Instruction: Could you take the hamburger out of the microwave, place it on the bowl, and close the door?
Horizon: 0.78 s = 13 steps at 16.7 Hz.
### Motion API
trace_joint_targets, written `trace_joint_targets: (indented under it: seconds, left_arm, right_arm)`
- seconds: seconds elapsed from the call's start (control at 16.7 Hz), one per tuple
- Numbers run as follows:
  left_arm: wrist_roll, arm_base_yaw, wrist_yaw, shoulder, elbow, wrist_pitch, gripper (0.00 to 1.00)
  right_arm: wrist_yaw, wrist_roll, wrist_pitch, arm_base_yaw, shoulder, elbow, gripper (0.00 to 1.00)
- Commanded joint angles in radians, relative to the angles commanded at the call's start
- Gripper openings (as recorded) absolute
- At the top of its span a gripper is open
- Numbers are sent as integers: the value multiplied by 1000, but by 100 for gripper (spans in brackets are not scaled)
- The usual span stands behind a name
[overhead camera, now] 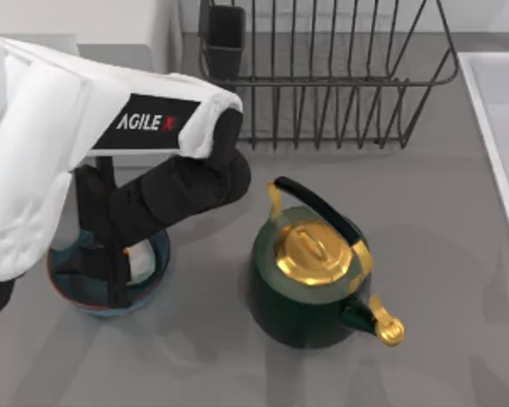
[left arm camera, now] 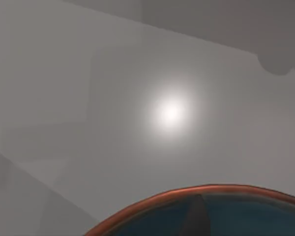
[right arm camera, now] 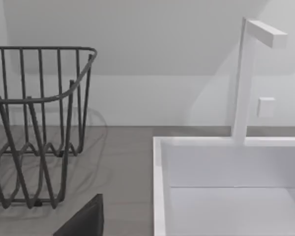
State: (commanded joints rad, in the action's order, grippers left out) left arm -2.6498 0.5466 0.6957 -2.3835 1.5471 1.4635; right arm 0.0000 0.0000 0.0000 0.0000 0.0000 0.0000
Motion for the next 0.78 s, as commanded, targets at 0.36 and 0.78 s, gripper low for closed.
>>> trace_joint_targets:
  seconds: [0.36, 0.78]
  left_arm:
    - [0, 0, 0, 0, 0, 0, 100]
    - [-10, 30, 13, 67, 29, 39, 100]
  right_arm:
    - [0, 0, 0, 0, 0, 0, 100]
    - [0, 0, 0, 0, 0, 0, 100]
